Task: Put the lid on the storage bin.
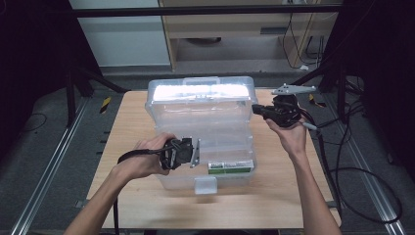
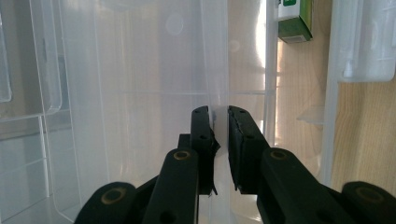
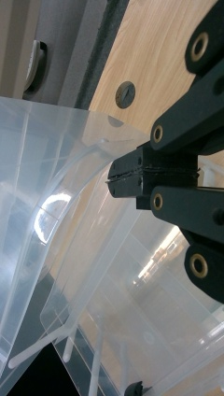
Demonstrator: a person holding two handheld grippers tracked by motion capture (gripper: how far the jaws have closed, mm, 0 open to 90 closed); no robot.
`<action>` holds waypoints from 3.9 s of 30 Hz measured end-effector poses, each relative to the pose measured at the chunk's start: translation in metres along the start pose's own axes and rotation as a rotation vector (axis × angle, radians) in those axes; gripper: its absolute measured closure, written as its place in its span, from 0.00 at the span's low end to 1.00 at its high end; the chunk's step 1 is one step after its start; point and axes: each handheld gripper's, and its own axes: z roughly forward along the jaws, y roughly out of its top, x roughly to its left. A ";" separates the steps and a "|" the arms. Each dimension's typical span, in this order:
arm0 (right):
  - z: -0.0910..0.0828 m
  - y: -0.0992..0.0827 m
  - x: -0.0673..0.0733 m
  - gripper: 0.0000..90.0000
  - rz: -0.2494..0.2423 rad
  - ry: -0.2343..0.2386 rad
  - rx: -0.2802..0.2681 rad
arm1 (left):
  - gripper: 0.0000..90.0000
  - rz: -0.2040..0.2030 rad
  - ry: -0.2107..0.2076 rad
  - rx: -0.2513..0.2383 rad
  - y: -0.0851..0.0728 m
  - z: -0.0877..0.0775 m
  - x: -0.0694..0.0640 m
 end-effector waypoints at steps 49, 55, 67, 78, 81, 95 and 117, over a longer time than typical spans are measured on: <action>-0.021 -0.041 0.019 1.00 -0.031 0.075 0.017 | 0.70 -0.192 -0.013 -0.118 -0.030 -0.022 -0.008; -0.021 -0.044 0.021 1.00 -0.034 0.078 0.020 | 0.72 -0.312 0.025 -0.169 -0.050 -0.030 -0.012; -0.022 -0.047 0.022 1.00 -0.031 0.082 0.027 | 0.79 -0.520 0.056 -0.221 -0.089 -0.031 -0.012; -0.023 -0.050 0.023 1.00 -0.036 0.084 0.029 | 0.86 -0.698 0.122 -0.284 -0.112 -0.026 -0.016; -0.023 -0.052 0.023 1.00 -0.038 0.088 0.031 | 0.88 -0.750 0.135 -0.304 -0.118 -0.022 -0.017; -0.025 -0.063 0.027 1.00 -0.049 0.092 0.048 | 0.92 -0.900 0.164 -0.371 -0.130 -0.011 -0.017; -0.029 -0.084 0.029 1.00 -0.052 0.057 0.089 | 0.93 -0.936 0.136 -0.367 -0.135 -0.004 -0.032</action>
